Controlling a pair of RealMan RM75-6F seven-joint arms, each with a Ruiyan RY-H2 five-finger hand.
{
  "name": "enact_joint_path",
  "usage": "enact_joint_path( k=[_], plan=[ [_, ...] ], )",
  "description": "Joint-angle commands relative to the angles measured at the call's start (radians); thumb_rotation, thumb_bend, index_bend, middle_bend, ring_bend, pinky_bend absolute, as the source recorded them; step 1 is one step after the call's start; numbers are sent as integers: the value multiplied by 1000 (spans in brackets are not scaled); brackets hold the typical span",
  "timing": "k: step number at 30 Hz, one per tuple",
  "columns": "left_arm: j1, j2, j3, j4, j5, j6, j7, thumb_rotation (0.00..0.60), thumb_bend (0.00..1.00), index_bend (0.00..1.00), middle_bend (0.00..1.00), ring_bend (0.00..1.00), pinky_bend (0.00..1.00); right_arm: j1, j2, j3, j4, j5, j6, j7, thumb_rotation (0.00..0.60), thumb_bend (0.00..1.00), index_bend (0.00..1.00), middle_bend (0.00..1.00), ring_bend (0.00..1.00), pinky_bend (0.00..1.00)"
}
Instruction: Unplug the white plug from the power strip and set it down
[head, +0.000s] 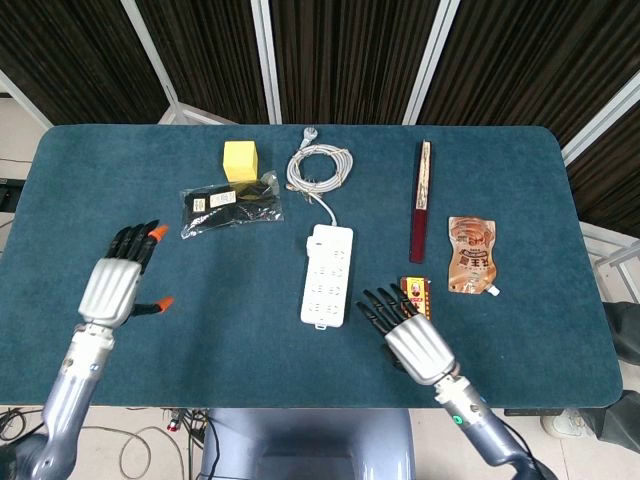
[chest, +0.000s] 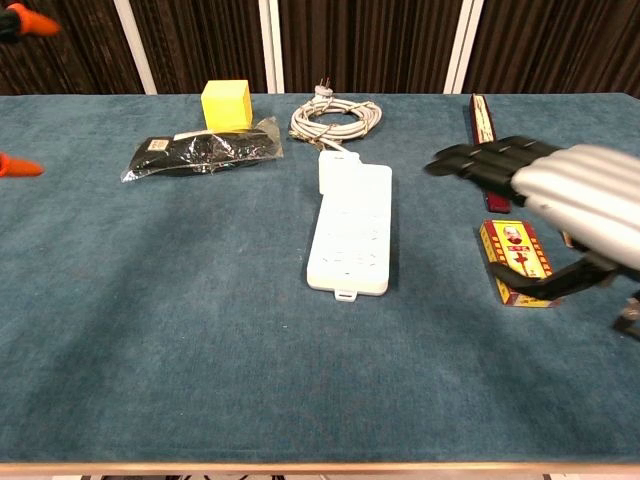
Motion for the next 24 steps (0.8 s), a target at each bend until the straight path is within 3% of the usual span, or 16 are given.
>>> enact_joint_path(
  k=[1, 10, 24],
  plan=[
    [-94, -28, -65, -20, -87, -84, 89, 600, 60, 48, 11, 12, 60, 32, -51, 15, 10, 41, -45, -32, 600, 508, 0, 0, 0, 0],
    [-301, -114, -143, 28, -313, -229, 272, 600, 60, 51, 25, 20, 61, 84, -121, 56, 67, 126, -105, -43, 600, 508, 0, 0, 0, 0],
    [-544, -298, -158, 181, -529, -272, 441, 600, 60, 103, 115, 35, 77, 157, -191, 83, 167, 202, -177, 3, 600, 509, 5, 0, 0, 0]
  ],
)
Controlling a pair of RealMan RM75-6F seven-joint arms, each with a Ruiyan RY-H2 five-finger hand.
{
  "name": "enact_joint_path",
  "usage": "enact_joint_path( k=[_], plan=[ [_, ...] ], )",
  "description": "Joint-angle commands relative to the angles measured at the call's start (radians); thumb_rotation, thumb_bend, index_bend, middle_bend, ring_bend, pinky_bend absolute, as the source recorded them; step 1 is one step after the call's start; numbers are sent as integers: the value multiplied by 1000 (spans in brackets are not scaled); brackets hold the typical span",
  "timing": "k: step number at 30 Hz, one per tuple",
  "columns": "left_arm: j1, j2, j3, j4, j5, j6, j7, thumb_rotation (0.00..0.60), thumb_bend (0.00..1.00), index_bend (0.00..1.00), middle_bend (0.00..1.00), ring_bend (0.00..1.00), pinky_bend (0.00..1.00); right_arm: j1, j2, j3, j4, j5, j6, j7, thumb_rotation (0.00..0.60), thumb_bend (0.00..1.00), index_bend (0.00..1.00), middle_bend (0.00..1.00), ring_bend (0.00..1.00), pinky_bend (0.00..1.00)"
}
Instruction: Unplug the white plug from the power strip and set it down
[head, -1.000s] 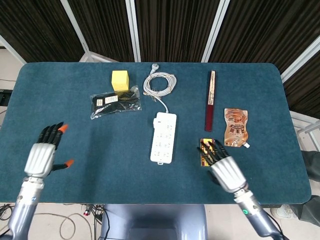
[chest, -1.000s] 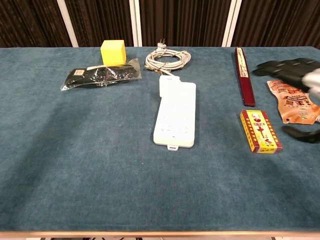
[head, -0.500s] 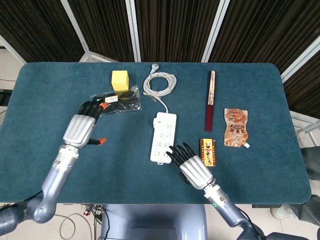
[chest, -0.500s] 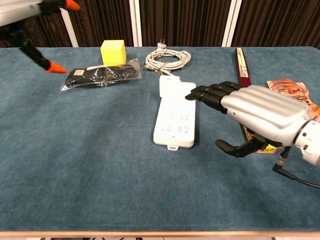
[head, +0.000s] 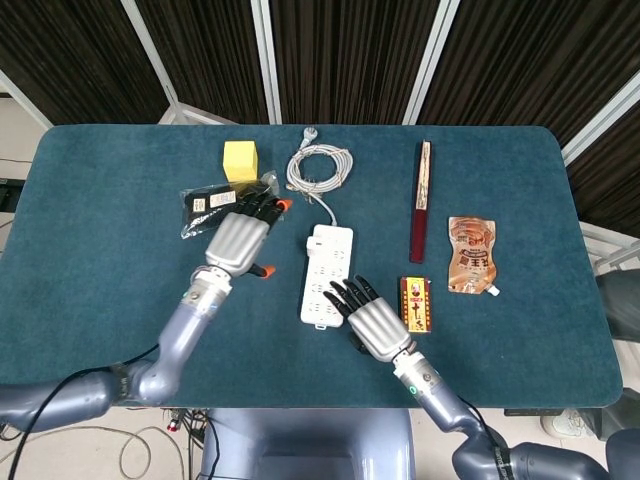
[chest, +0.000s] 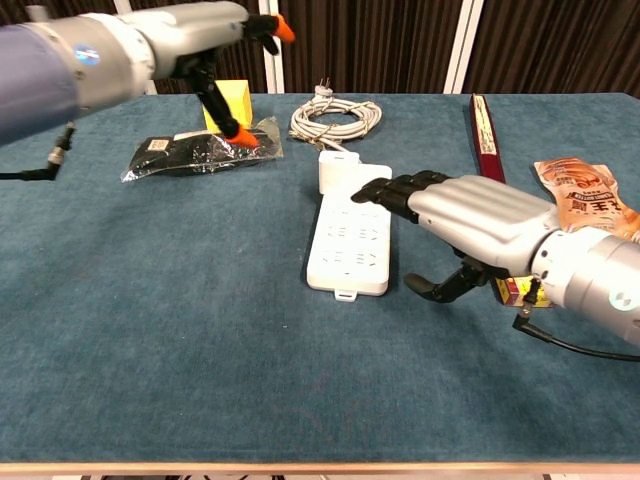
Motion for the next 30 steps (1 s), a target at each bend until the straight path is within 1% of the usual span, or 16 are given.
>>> enact_joint_path(
  k=[1, 3, 6, 12, 19, 30],
  plan=[
    [-60, -56, 4, 58, -56, -11, 39, 600, 60, 106, 117, 35, 77, 11, -16, -3, 18, 4, -4, 14, 600, 509, 19, 0, 0, 0],
    [-86, -78, 8, 87, -75, -17, 51, 600, 60, 115, 123, 36, 80, 17, -28, -6, 31, 2, -3, 23, 600, 509, 41, 0, 0, 0],
    [-120, -111, 16, 126, -95, -25, 61, 600, 60, 119, 124, 40, 90, 25, -45, -15, 57, 3, -6, 33, 600, 509, 47, 4, 0, 0],
    [-169, -162, 20, 186, -120, -30, 53, 600, 60, 120, 124, 42, 91, 35, -78, -30, 106, 13, -15, 56, 600, 509, 82, 53, 28, 28],
    [-199, -187, 27, 228, -126, -30, 29, 600, 60, 120, 124, 41, 91, 39, -110, -54, 158, 19, -19, 93, 600, 510, 84, 59, 36, 28],
    [-230, -204, 49, 268, -144, -42, 12, 600, 61, 131, 140, 42, 91, 47, -152, -80, 204, 5, -10, 125, 600, 509, 92, 75, 41, 42]
  ],
)
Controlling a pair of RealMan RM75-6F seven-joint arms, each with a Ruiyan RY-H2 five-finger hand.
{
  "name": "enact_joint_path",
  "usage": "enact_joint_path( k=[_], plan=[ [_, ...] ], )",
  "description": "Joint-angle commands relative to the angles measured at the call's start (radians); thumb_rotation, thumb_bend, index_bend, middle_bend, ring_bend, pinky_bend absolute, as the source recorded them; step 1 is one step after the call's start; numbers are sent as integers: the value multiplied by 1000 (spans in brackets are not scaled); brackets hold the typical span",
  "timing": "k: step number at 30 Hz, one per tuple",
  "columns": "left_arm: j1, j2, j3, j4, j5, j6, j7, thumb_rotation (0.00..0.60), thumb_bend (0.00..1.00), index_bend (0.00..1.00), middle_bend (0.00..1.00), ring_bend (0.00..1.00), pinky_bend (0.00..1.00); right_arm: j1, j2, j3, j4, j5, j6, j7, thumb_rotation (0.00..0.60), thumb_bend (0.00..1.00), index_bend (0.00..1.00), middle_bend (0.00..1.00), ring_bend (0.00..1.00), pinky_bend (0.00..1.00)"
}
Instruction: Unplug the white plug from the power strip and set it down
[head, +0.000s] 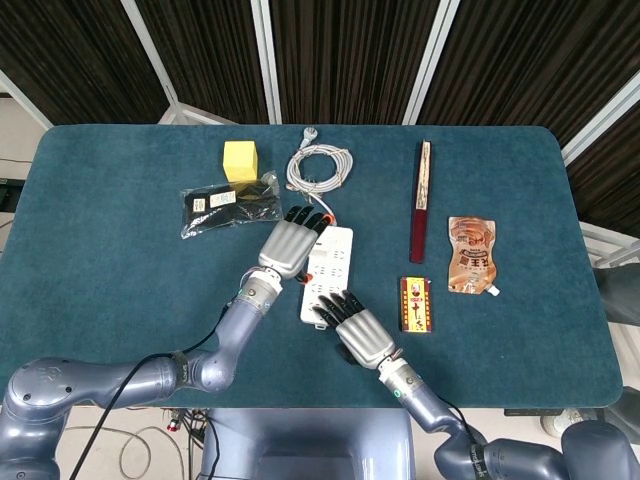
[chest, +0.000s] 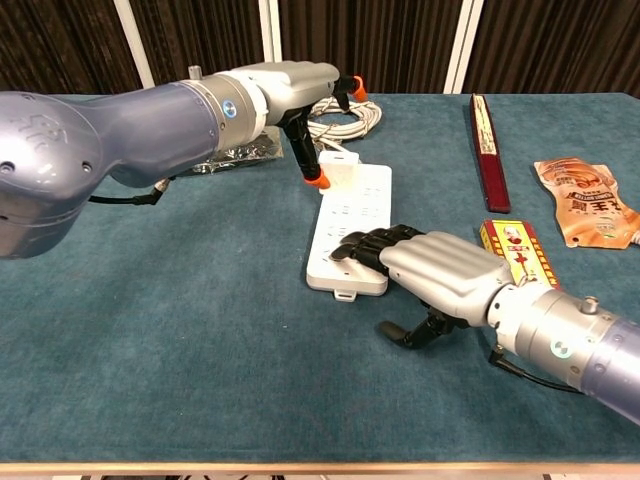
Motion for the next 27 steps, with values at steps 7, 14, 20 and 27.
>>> enact_joint_path(
  k=[7, 14, 20, 27],
  plan=[
    [-23, -19, 13, 32, -13, -4, -12, 600, 60, 148, 169, 41, 91, 5, -13, -10, 18, -10, 14, 9, 600, 509, 103, 75, 41, 42],
    [-50, -42, 25, 62, -37, -12, 2, 600, 73, 217, 248, 64, 105, 7, -9, -15, 17, -10, 19, 14, 600, 509, 102, 75, 41, 42],
    [-86, -85, 37, 131, -87, -22, 44, 600, 100, 255, 286, 78, 107, 6, -1, -24, 13, -14, 28, 18, 600, 509, 102, 75, 41, 42],
    [-115, -124, 45, 216, -123, -37, 74, 600, 118, 277, 306, 78, 107, 3, 7, -27, 15, -11, 33, 23, 600, 510, 103, 75, 41, 42]
  ],
)
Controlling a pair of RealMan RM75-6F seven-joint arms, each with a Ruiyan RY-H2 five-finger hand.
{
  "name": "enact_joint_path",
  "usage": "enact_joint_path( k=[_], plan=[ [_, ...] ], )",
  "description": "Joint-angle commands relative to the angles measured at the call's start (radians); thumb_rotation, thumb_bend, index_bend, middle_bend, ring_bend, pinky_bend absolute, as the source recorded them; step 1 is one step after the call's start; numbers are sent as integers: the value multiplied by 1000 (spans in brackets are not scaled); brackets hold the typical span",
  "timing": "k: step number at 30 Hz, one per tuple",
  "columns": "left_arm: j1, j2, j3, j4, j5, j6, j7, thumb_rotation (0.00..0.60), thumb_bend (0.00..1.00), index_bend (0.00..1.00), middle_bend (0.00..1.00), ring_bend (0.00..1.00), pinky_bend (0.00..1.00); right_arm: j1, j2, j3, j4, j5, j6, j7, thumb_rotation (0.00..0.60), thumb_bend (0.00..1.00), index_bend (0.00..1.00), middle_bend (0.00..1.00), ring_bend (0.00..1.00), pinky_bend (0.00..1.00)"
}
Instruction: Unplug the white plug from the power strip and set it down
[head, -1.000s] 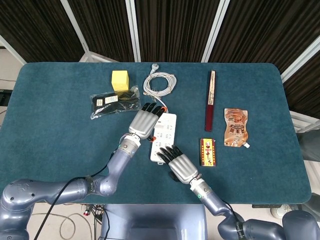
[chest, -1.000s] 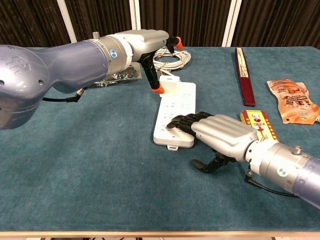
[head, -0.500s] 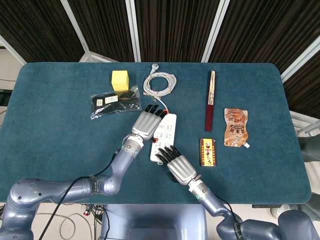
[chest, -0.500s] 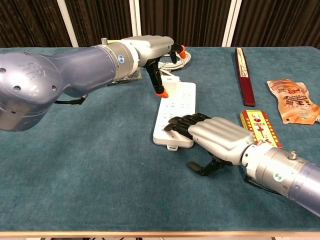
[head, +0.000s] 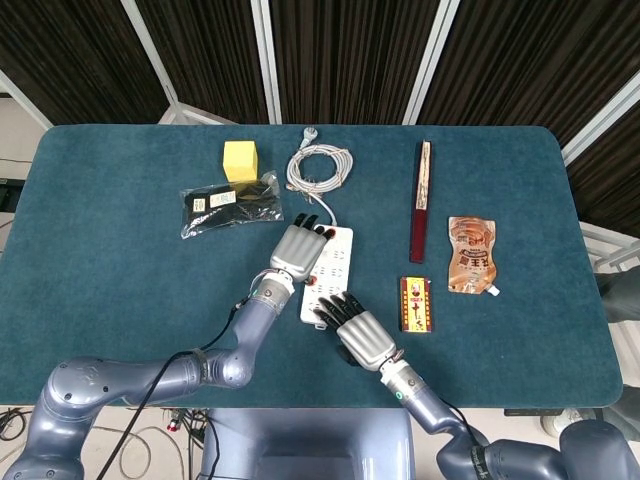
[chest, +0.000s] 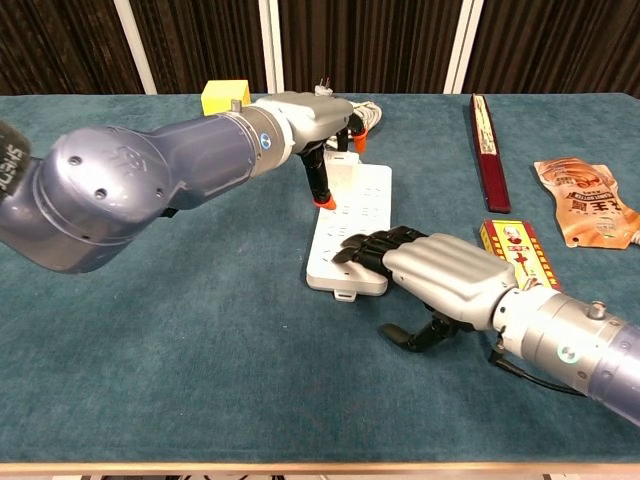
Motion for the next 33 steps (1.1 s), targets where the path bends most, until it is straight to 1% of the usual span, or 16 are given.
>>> enact_joint_path(
  k=[1, 6, 12, 19, 27, 33],
  plan=[
    [-15, -23, 4, 42, -22, -15, 13, 600, 119, 282, 312, 79, 108, 0, 2, -1, 2, 2, 1, 1, 600, 509, 103, 75, 41, 42],
    [-33, -61, 4, 115, -41, -35, 14, 600, 134, 317, 349, 89, 111, 1, 2, -2, 10, 4, 1, 3, 600, 509, 103, 75, 41, 42],
    [-50, -93, -6, 172, -37, -52, -4, 600, 181, 362, 391, 99, 114, 2, 1, -3, 14, 5, 5, 3, 600, 509, 103, 75, 41, 42],
    [-59, -111, -6, 206, -20, -63, -18, 600, 205, 407, 431, 110, 117, 1, 3, -4, 17, 8, 10, 3, 600, 509, 103, 75, 41, 42],
    [-62, -129, -5, 240, -5, -68, -31, 600, 237, 506, 528, 137, 123, 0, 6, -4, 20, 8, 17, 5, 600, 509, 102, 75, 41, 42],
    [-59, -141, -1, 258, 2, -70, -34, 600, 248, 536, 563, 153, 126, 0, 9, -5, 23, 9, 21, 3, 600, 509, 103, 75, 41, 42]
  ],
)
